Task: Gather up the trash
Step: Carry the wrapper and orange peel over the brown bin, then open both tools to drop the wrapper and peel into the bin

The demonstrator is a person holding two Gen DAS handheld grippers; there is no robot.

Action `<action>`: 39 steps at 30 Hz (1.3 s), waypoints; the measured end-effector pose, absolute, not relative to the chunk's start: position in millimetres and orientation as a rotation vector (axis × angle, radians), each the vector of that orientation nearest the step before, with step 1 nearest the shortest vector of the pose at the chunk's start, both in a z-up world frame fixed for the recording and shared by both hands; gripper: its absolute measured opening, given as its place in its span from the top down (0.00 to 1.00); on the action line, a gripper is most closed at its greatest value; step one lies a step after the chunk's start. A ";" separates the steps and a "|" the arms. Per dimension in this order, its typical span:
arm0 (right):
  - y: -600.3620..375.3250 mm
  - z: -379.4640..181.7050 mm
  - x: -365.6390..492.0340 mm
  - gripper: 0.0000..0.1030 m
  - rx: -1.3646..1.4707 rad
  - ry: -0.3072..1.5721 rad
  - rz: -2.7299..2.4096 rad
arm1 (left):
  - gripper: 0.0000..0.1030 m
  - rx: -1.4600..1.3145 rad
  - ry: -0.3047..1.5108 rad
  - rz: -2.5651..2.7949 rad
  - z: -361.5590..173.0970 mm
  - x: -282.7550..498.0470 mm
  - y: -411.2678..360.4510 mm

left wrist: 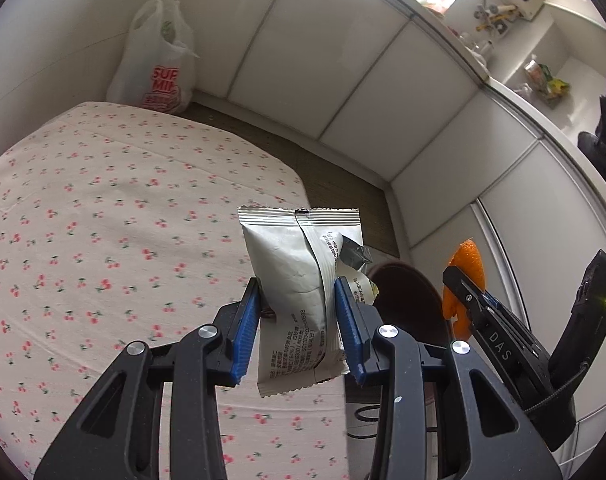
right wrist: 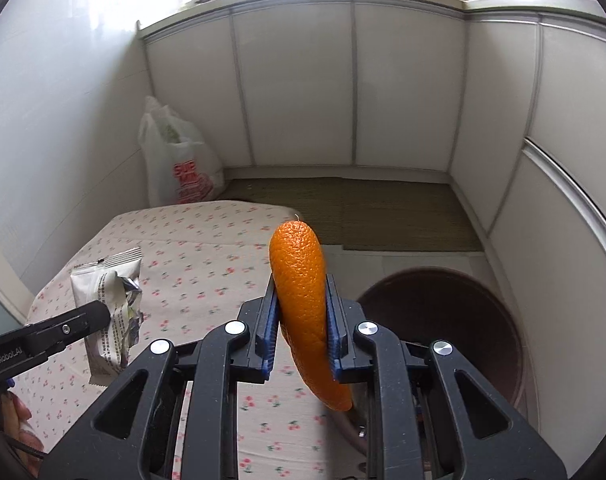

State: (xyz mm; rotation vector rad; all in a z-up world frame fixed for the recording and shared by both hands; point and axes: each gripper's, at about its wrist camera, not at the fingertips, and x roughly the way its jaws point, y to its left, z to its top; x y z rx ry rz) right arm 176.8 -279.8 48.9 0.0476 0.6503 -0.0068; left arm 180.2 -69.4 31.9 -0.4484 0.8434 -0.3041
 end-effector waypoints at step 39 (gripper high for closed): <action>-494.3 46.9 98.5 0.07 0.381 0.555 -0.780 | 0.33 -0.161 0.809 -0.426 48.9 209.6 -287.6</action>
